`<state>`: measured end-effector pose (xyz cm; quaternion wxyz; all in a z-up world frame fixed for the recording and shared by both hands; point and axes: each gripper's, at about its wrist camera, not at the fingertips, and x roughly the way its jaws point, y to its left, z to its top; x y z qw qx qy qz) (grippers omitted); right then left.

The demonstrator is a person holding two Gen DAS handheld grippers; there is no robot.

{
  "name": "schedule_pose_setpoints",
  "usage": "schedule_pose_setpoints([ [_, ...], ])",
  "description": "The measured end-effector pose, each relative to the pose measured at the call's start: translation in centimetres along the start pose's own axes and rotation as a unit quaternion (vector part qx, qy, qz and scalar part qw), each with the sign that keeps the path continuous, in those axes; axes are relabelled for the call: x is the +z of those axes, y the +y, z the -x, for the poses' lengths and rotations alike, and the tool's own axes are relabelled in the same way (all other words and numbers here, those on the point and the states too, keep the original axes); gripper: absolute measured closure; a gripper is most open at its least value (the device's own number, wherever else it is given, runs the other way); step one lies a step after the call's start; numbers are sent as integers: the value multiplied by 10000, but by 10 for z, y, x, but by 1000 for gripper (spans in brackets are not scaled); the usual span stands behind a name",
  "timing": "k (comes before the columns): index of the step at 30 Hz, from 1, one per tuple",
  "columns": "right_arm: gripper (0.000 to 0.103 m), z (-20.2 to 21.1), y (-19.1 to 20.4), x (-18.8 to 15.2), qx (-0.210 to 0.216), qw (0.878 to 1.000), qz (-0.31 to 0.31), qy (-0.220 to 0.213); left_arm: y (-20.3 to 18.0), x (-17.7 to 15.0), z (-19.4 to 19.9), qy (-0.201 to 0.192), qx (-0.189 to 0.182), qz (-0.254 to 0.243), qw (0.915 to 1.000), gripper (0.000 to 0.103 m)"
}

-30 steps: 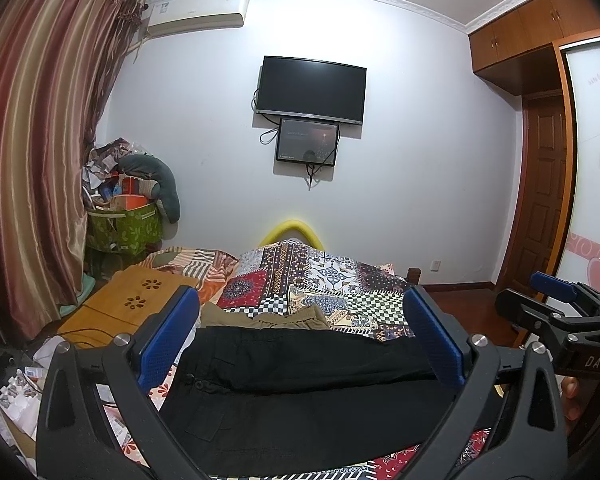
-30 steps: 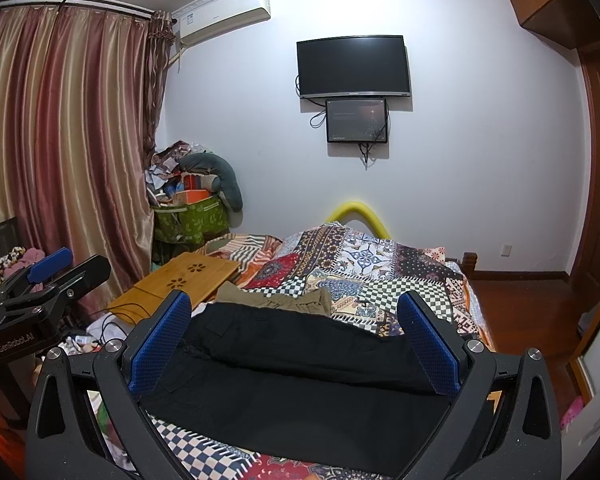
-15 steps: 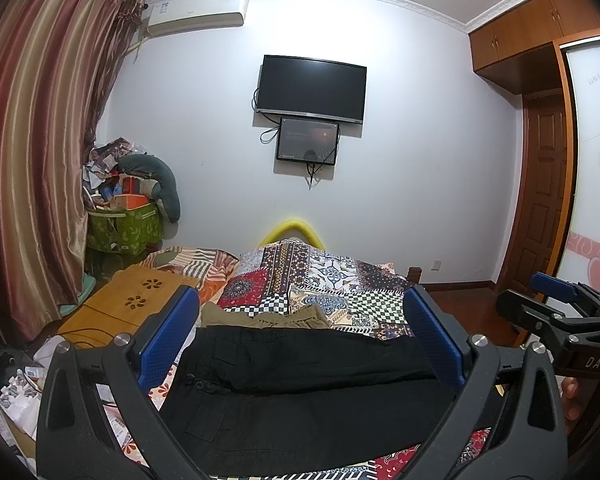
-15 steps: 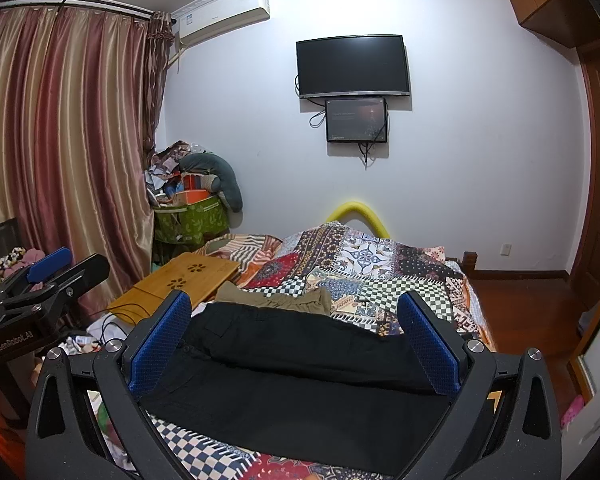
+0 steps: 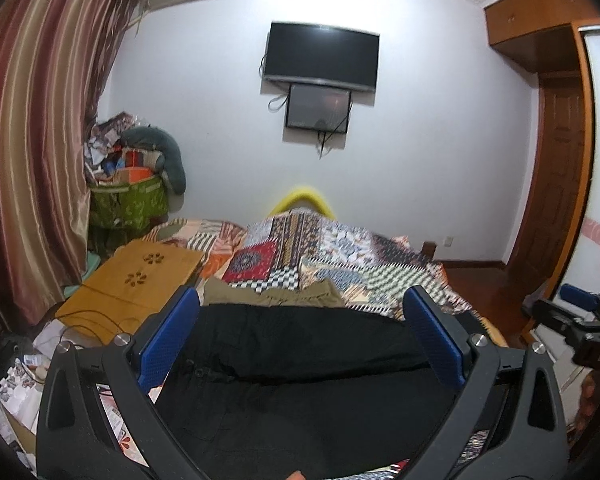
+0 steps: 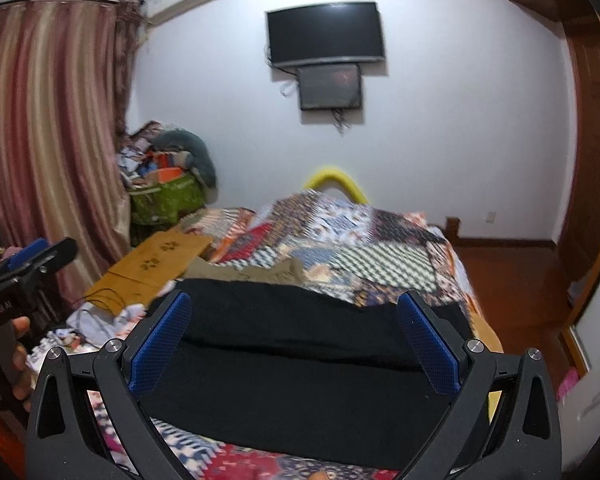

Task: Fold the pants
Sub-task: 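Lower both tools onto the black trousers' waistband and close both grippers on it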

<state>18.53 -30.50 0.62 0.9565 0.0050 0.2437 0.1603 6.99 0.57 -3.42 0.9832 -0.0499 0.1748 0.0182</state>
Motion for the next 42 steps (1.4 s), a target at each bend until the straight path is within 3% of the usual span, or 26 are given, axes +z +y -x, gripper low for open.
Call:
schedule_pose_setpoints([
  [8, 1, -26, -65, -22, -957, 9941, -203, 473, 16, -13, -70, 450, 246, -128, 9986, 0],
  [15, 1, -36, -133, -32, -1678, 9795, -810, 763, 46, -20, -129, 941, 220, -9, 9953, 0],
  [21, 1, -49, -165, -32, -2202, 9673, -756, 1008, 77, -23, -180, 1143, 572, -198, 9916, 0],
  [29, 1, -103, -194, -28, -2146, 9673, -709, 1156, 124, -32, -256, 1761, 796, -284, 9807, 0],
  [31, 6, -118, -198, -26, -2093, 9683, -664, 1191, 141, -38, -278, 1948, 858, -185, 9769, 0],
  [38, 7, -168, -206, -21, -1987, 9690, -343, 1427, 173, -63, -342, 2598, 968, 23, 9608, 1],
  [42, 8, -195, -212, -24, -1835, 9694, -280, 1608, 181, -77, -372, 2911, 914, 94, 9523, 13],
])
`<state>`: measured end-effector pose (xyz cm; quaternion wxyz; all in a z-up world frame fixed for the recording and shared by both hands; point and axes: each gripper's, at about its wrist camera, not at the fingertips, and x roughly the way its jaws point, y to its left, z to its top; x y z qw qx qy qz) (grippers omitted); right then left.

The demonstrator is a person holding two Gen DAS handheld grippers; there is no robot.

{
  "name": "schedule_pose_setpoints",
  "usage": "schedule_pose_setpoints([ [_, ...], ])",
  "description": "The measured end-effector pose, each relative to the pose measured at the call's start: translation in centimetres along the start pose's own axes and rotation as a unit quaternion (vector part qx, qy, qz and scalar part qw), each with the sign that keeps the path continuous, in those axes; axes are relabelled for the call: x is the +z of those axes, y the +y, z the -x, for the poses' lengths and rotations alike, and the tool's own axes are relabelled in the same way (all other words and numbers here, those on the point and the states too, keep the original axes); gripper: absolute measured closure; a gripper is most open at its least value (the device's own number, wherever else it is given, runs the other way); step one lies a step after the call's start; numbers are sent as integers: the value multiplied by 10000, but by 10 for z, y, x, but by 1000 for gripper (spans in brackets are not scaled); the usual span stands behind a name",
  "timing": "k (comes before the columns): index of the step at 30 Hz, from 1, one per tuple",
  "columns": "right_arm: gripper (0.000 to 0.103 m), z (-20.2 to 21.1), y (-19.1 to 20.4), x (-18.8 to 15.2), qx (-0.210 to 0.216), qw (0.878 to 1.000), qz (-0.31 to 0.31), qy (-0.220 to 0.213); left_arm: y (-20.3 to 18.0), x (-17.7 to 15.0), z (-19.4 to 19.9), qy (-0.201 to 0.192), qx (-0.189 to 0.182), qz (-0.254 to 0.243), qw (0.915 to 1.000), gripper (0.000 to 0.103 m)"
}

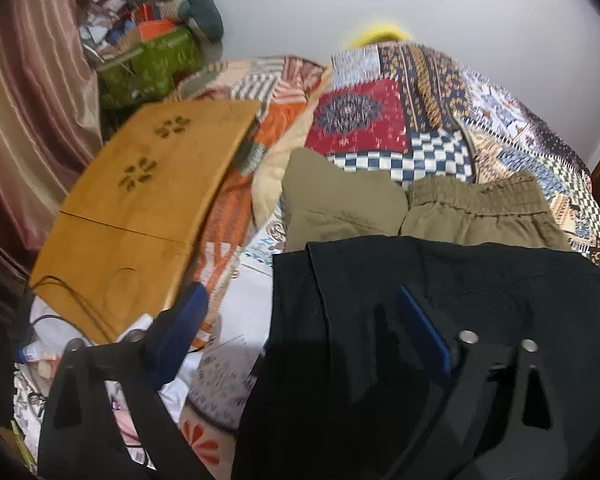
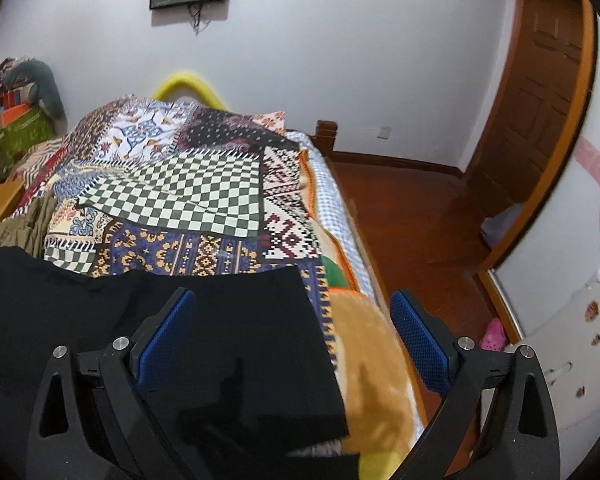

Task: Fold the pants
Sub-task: 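Lower both tools onto the black trousers' waistband and close both grippers on it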

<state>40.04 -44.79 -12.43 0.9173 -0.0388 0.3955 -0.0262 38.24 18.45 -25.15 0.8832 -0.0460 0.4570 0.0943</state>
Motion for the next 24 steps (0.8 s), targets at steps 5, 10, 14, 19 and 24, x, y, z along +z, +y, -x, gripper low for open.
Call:
schedule_pose_setpoints([
  [5, 18, -34, 1, 3, 167, 9995, 59, 275, -2, 6, -30, 304, -165, -19, 9994, 29],
  [10, 31, -66, -1, 4, 328, 9974, 68, 642, -7, 7, -45, 472, -203, -116, 9986, 31],
  [14, 32, -86, -2, 2, 241, 9961, 145, 840, -11, 7, -51, 472, -80, -170, 9987, 31],
  [19, 39, -111, -6, -3, 254, 9919, 142, 1232, -12, 10, -53, 483, -39, -172, 9987, 41],
  [24, 52, -113, -14, 0, 349, 9918, -51, 1232, -13, 15, -50, 529, -162, -41, 9985, 67],
])
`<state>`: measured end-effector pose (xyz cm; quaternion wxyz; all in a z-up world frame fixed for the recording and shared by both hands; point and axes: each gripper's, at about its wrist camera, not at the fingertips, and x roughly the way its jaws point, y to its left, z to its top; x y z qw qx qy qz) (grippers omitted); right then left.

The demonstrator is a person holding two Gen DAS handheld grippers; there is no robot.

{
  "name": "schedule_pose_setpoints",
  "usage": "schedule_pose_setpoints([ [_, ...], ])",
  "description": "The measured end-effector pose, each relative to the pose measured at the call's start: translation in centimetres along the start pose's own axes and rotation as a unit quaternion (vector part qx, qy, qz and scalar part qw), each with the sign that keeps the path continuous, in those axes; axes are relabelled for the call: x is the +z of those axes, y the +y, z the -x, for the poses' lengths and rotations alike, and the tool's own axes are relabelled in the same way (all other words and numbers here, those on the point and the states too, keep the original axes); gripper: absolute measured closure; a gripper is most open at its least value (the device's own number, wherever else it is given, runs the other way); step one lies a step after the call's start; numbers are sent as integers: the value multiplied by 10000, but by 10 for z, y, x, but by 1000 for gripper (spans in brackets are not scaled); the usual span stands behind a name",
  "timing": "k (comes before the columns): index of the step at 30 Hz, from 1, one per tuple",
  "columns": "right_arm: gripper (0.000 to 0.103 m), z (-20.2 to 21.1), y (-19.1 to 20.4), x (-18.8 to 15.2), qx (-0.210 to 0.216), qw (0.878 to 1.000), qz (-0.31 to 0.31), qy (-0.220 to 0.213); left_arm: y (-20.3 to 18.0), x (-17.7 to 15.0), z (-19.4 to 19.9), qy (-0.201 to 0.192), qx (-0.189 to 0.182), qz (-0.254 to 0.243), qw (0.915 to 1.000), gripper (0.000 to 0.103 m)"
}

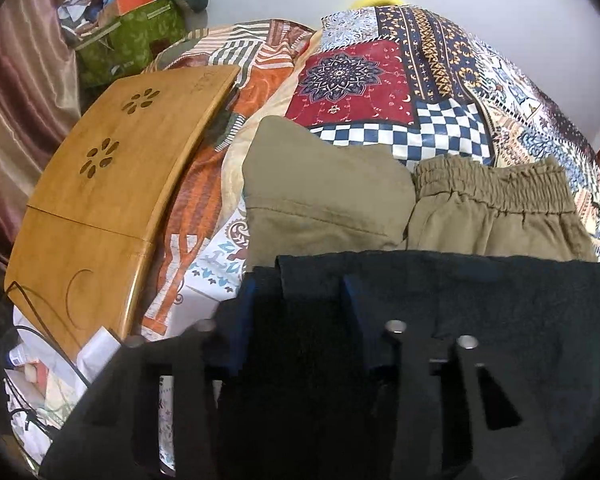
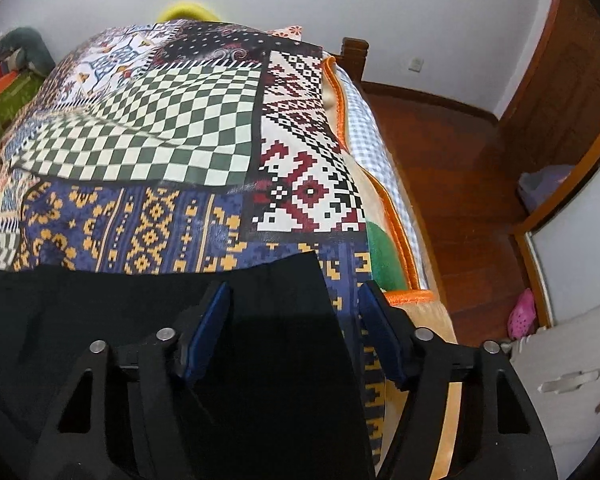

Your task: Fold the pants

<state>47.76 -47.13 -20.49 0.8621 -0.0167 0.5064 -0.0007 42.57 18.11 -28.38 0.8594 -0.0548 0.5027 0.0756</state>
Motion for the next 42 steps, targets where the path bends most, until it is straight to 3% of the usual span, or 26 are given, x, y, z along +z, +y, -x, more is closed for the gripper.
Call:
schedule_pose_setpoints([
  [1, 59, 1, -1, 0, -7, 10000, 16, -13, -2, 0, 0, -1, 6, -35, 10000, 72],
  [2, 75, 2, -1, 1, 37, 10000, 40, -4, -5, 1, 1, -13, 46, -103, 9999, 74],
  [3, 80, 2, 0, 3, 75, 10000, 58, 13, -8, 0, 3, -47, 107, -202, 9997, 76],
  [8, 93, 11, 8, 4, -161, 9991, 326, -212, -16, -3, 17, -243, 215, -423, 9986, 85],
  [16, 95, 46, 3, 18, -330, 9945, 203, -970, -25, 0, 54, -817, 562, -780, 9920, 87],
  [20, 95, 54, 5, 27, -437, 9911, 204, -1239, -25, 6, 60, -962, 628, -733, 9907, 87],
  [25, 95, 38, 9, 33, -564, 9916, 229, -1144, -26, 13, 40, -865, 722, -764, 9907, 87],
  [31, 95, 7, 9, 26, -580, 9954, 174, -742, -24, 8, 4, -541, 751, -725, 9931, 86],
  [38, 92, -12, 15, 21, -638, 9969, 299, -341, -19, 7, 2, -506, 590, -690, 9946, 85],
  [42, 86, 0, 17, 22, -613, 9972, 351, -260, -9, 6, 11, -513, 433, -551, 9962, 71],
])
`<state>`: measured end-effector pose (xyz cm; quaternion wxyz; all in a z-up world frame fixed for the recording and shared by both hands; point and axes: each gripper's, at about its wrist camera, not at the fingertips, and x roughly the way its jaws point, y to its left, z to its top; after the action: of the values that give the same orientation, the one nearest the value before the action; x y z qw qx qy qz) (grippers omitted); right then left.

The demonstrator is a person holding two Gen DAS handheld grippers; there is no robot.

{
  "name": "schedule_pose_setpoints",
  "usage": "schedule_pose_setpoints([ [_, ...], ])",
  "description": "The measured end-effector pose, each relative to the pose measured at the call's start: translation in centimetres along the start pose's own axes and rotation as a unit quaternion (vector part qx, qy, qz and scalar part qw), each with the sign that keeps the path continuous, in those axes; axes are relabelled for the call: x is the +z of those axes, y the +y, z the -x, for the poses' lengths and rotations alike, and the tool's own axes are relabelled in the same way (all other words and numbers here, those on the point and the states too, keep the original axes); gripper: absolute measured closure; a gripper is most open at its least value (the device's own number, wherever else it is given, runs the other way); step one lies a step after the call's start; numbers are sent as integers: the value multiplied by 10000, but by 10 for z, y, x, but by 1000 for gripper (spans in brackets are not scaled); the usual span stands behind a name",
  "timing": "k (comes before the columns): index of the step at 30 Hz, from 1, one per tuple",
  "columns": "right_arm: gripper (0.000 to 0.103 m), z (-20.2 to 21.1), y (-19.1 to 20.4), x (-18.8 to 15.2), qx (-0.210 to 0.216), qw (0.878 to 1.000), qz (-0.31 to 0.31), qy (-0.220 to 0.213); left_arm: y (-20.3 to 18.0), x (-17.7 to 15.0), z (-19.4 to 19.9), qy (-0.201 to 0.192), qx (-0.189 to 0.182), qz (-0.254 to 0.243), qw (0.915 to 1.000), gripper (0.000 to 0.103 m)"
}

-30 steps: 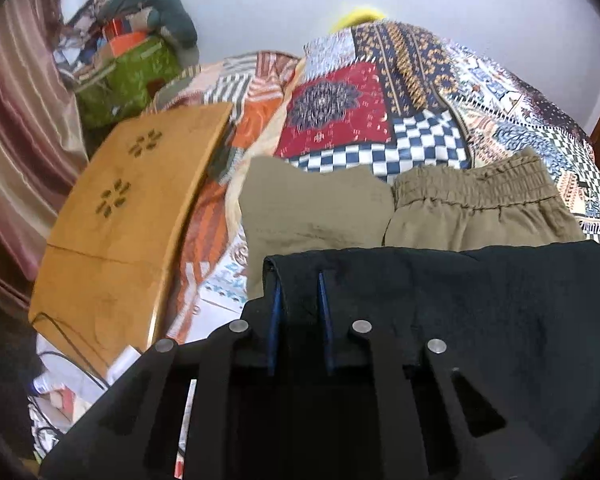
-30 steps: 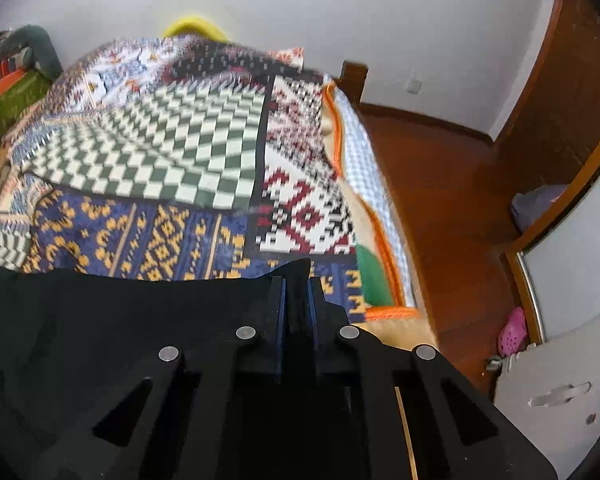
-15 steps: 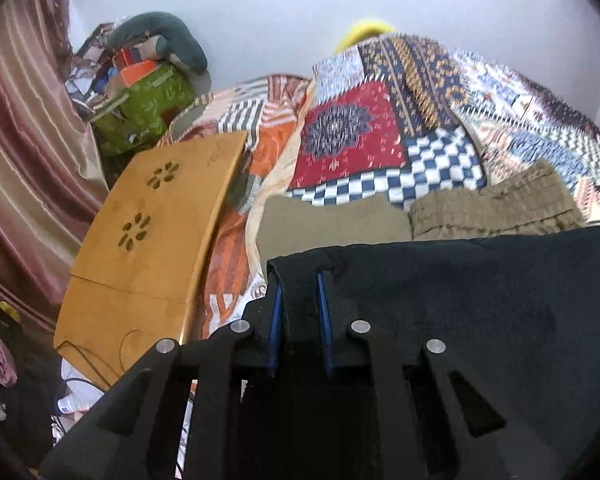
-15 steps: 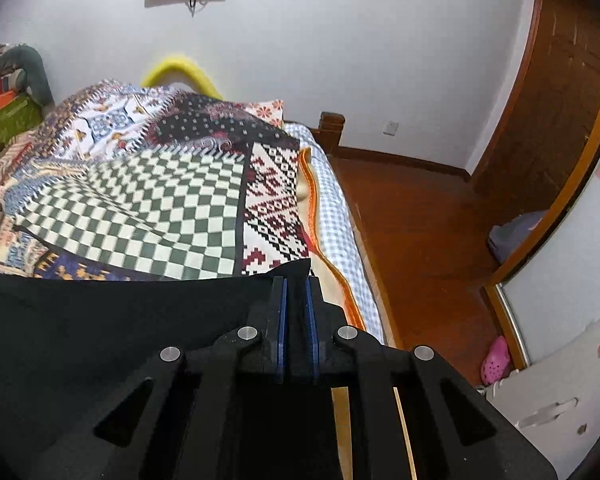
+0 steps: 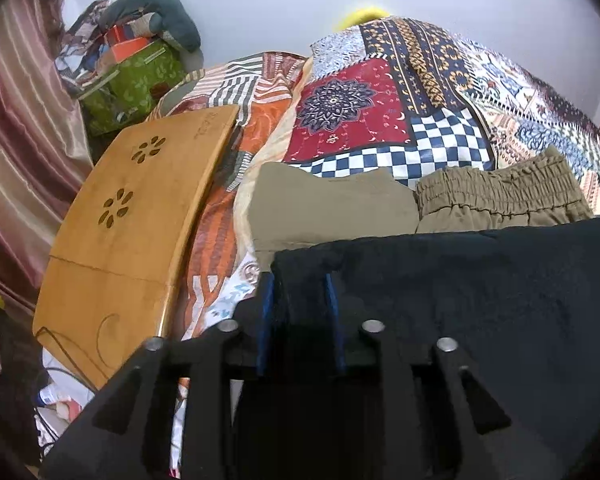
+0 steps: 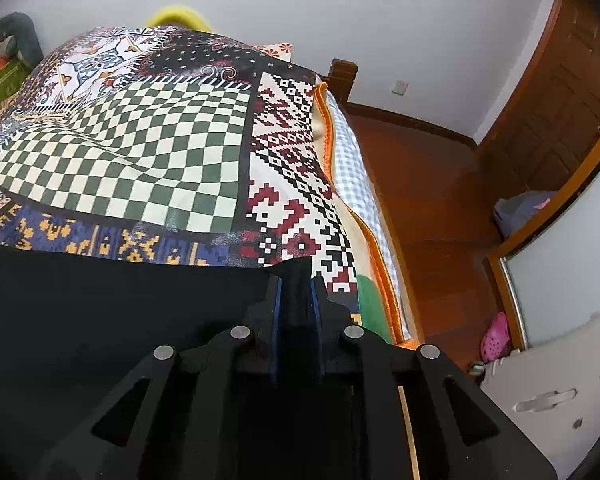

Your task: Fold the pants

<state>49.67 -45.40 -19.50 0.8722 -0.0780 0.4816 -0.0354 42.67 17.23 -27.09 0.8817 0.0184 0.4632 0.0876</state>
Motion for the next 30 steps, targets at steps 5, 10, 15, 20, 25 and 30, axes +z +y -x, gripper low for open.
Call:
schedule_pose_setpoints([
  [5, 64, 41, 17, 5, 268, 9988, 233, -332, 18, -6, 20, -110, -75, 198, 9997, 51],
  [10, 54, 83, 58, 17, 884, 9921, 529, -710, 29, -7, 28, -83, -284, 428, 9986, 43],
  [15, 54, 94, 117, 36, 1637, 9801, 866, -712, 30, -3, 17, 78, -416, 558, 9975, 43],
  [20, 53, 87, 182, 38, 2217, 9658, 1264, -460, 26, 1, 1, 236, -515, 529, 9970, 43],
  [25, 53, 72, 232, 34, 2707, 9496, 1582, -3, 22, -2, -16, 442, -613, 480, 9960, 41],
  [30, 53, 62, 264, 24, 2722, 9396, 2058, 268, 25, -5, -18, 429, -701, 511, 9953, 39],
])
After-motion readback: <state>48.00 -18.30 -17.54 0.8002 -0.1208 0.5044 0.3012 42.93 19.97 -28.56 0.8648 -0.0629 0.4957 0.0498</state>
